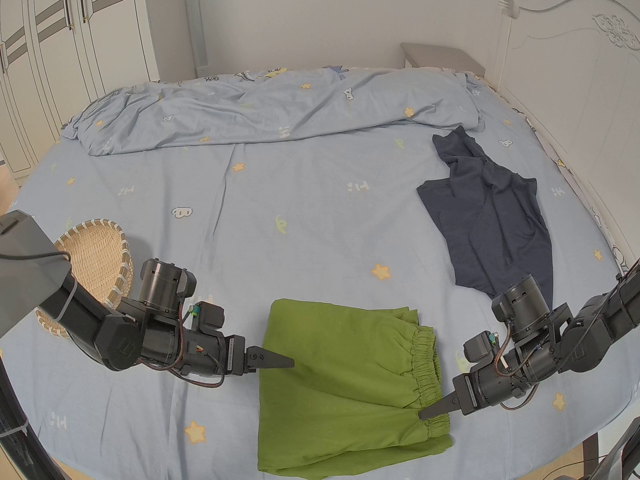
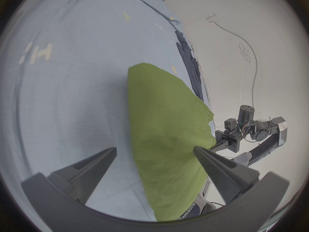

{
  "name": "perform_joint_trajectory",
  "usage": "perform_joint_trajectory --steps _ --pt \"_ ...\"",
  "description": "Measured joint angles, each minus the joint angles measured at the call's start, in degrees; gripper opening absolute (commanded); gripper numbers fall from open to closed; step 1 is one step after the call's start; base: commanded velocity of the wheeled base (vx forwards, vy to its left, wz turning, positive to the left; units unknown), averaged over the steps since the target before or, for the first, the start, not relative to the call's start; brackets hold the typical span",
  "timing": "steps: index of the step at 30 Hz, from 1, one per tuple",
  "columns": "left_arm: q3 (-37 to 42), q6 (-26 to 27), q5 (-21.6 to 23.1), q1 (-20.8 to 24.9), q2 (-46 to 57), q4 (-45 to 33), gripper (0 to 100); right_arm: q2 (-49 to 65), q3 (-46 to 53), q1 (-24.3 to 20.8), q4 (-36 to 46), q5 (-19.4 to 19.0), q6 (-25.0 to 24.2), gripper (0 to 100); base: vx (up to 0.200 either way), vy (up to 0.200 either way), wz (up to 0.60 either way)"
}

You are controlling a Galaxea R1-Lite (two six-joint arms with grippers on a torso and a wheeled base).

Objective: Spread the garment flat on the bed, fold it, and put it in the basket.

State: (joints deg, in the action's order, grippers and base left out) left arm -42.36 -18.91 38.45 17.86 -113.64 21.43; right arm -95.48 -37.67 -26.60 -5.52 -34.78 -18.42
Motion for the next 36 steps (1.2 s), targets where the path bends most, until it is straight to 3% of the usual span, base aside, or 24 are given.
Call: perform_joint_trajectory --steps 1,22,31,32,36 --pt "0.0 -0.4 0.0 0.4 -0.2 0.3 100 -0.1 0.0 0.1 0.0 0.0 -0.1 100 0.0 0.0 0.0" --pt "0.6 -6.4 0.3 6.4 -2.5 1.2 100 -1.4 -0.1 1.5 -0.2 -0.2 -0.2 100 0.0 0.0 0.0" --pt "0.6 -10.1 2.3 9.1 -4.0 5.1 100 -1.1 0.2 1.5 -0.2 -0.2 -0.6 100 0.0 0.0 0.0" --pt "0.5 -10.1 2.3 9.2 -4.3 5.3 0 -1.0 0.2 1.5 -0.2 -0.2 -0.6 100 0.0 0.0 0.0" --pt "0.5 -10.1 2.3 9.6 -5.2 5.5 0 -0.7 0.2 1.5 -0.2 -0.2 -0.6 100 0.0 0.0 0.0"
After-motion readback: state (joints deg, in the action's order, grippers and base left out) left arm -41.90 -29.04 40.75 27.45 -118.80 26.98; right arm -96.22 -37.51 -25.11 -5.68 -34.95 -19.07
